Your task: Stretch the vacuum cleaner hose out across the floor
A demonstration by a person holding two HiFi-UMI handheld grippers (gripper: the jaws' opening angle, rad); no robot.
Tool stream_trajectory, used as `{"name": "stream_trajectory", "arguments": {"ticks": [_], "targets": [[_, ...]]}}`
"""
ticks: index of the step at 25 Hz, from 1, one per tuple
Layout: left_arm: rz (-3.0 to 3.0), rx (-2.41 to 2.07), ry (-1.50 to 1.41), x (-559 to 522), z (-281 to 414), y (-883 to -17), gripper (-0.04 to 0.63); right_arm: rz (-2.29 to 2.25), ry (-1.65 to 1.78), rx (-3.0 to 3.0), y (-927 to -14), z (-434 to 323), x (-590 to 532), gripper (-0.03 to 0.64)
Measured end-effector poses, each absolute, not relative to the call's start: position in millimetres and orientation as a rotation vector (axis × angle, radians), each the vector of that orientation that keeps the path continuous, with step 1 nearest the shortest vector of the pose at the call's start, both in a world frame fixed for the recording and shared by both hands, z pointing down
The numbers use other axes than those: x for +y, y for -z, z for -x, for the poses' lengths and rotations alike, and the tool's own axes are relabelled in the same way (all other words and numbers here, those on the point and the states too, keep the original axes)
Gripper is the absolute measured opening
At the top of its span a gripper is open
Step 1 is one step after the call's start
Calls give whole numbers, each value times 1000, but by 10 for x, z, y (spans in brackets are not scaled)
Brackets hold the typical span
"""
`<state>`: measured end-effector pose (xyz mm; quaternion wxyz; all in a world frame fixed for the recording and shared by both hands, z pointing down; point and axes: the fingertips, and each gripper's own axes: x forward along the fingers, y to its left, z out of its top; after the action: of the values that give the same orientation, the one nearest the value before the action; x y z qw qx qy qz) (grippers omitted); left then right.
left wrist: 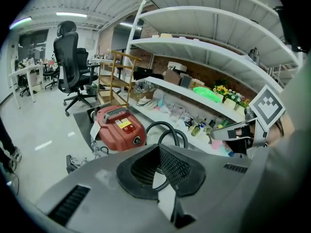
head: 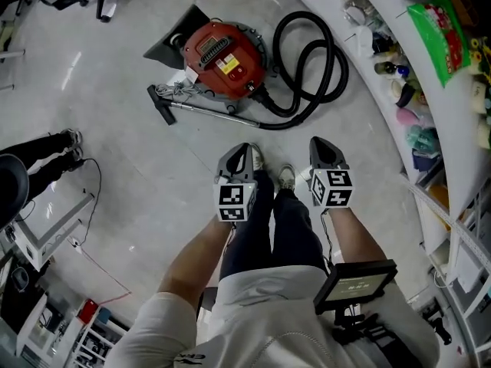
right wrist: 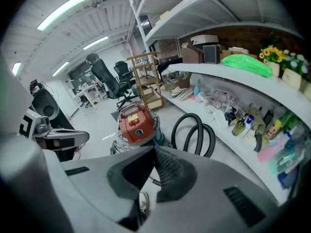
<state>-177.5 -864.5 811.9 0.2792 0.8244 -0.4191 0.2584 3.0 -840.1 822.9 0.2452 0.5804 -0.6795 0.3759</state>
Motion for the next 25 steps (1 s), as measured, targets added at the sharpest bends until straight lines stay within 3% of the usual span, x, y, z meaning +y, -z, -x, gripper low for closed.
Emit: {"name": "stream_trajectory", "arguments": {"ticks": [25], "targets": [[-2381,-877,-1021,-8656,1955,-11788,3,-1473,-1102,-1797,-11526,-110,-8014,2]]}}
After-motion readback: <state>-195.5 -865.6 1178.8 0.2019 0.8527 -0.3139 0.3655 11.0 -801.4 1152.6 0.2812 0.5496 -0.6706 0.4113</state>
